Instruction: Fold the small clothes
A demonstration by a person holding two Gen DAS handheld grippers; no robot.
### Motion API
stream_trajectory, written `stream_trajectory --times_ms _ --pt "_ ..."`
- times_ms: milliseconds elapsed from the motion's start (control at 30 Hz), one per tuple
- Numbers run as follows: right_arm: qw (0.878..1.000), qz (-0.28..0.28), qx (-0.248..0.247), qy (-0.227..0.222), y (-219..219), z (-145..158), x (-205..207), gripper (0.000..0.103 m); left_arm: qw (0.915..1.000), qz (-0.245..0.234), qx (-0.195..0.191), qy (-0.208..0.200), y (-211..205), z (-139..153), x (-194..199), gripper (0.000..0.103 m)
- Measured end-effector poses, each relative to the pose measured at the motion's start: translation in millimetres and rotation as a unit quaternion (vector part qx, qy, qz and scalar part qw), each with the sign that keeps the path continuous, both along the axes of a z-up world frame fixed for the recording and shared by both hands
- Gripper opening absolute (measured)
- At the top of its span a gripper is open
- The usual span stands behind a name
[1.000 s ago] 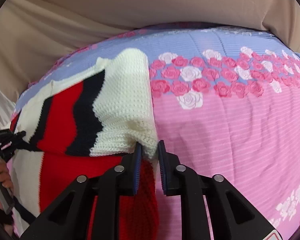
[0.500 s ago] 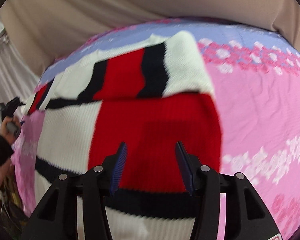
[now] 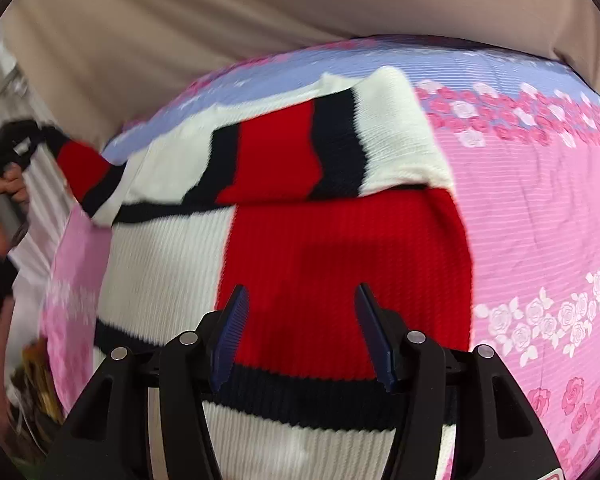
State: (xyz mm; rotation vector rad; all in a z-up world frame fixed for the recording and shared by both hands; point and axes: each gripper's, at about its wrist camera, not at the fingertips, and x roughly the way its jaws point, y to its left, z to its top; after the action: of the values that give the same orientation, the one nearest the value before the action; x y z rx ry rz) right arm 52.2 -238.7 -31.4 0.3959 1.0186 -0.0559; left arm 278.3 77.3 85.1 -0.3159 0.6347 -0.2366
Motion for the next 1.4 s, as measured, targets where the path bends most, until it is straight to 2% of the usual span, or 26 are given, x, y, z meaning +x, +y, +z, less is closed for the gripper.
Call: stream_trajectory --times_ms 67,100,133,167,200,267,367,433,500,567,667,767,833,867,900,933,967,1000,1033,1100,1133,1200,1233,1300,1333,1400 --pt "1.000 -0.018 0.007 -0.009 -13 1 0 0.055 0.9976 -0.064 0.012 0.022 -61 -18 -21 0.012" --pt "1.000 -0.028 0.005 -0.012 -21 1 -1 0.056 0.9941 -0.094 0.022 0.049 -94 -42 -34 0.021" --pt "0.999 -0.033 0.004 -0.014 -27 0 -2 0.057 0.9911 -0.105 0.029 0.076 -112 -62 -43 0.041" --pt "0.999 -0.039 0.001 -0.014 -33 -2 -3 0.057 0.9878 -0.109 0.031 0.107 -124 -84 -51 0.050" --pt "0.999 -0.044 -0.003 -0.012 -39 -4 -3 0.058 0.9841 -0.106 0.024 0.141 -131 -107 -61 0.052" --pt "0.999 -0.050 -0.007 -0.011 -50 -7 -3 0.058 0.9811 -0.087 -0.005 0.173 -121 -131 -74 0.054" --pt "0.999 -0.047 -0.004 -0.020 -63 -7 6 0.062 0.9801 -0.003 -0.065 0.187 -71 -139 -79 0.070" --pt "0.999 -0.040 0.014 -0.032 -68 -7 23 0.065 0.9732 0.051 -0.108 0.197 -34 -143 -75 0.077" --pt "0.998 -0.029 0.038 -0.037 -67 -6 51 0.066 0.9613 0.100 -0.134 0.219 -3 -152 -58 0.077" --pt "0.999 -0.020 0.027 -0.042 -56 -3 80 0.066 0.9526 0.137 -0.142 0.231 21 -159 -43 0.077" --pt "0.999 0.012 -0.009 -0.051 -20 2 127 0.067 0.9492 0.170 -0.137 0.226 40 -162 -28 0.073" --pt "0.996 0.054 -0.055 -0.036 28 -6 176 0.073 0.9454 0.193 -0.122 0.233 48 -167 -12 0.059" --pt "0.992 0.070 -0.101 -0.014 56 -21 203 0.076 0.9441 0.198 -0.107 0.241 50 -173 -8 0.036" --pt "0.990 0.071 -0.118 0.002 65 -31 213 0.076 0.9427 0.199 -0.101 0.248 51 -178 -11 0.031" --pt "0.990 0.070 -0.123 0.012 71 -40 220 0.068 0.9415 0.202 -0.098 0.251 54 -178 -12 0.026" --pt "0.992 0.068 -0.105 0.011 72 -46 224 0.031 0.9407 0.202 -0.101 0.253 57 -179 -11 0.023" --pt "0.995 0.057 -0.083 0.007 67 -45 223 0.019 0.9400 0.199 -0.107 0.256 62 -180 -10 0.022" --pt "0.998 0.032 -0.057 -0.003 56 -40 217 0.018 0.9403 0.195 -0.111 0.257 64 -181 -9 0.021" --pt "1.000 -0.001 -0.005 -0.028 38 -31 205 0.018 0.9415 0.189 -0.111 0.256 63 -182 -11 0.022" --pt "0.995 -0.070 0.058 -0.049 -2 -26 173 0.021 0.9457 0.179 -0.100 0.252 61 -182 -11 0.022" --pt "0.992 -0.096 0.065 -0.045 -15 -31 160 0.036 0.9471 0.176 -0.096 0.250 59 -181 -13 0.022" --pt "0.989 -0.130 0.075 -0.005 -38 -52 140 0.043 0.9455 0.172 -0.115 0.252 57 -177 -19 0.027" --pt "0.984 -0.138 0.107 0.014 -48 -64 131 0.041 0.9434 0.172 -0.131 0.252 58 -177 -21 0.036" --pt "0.978 -0.142 0.155 0.001 -59 -70 119 0.045 0.9379 0.175 -0.166 0.249 60 -177 -22 0.045" --pt "0.978 -0.139 0.155 -0.004 -62 -68 119 0.056 0.9348 0.181 -0.177 0.249 61 -177 -21 0.045" --pt "0.980 -0.131 0.148 -0.013 -63 -64 129 0.066 0.9293 0.188 -0.190 0.255 63 -180 -17 0.043"
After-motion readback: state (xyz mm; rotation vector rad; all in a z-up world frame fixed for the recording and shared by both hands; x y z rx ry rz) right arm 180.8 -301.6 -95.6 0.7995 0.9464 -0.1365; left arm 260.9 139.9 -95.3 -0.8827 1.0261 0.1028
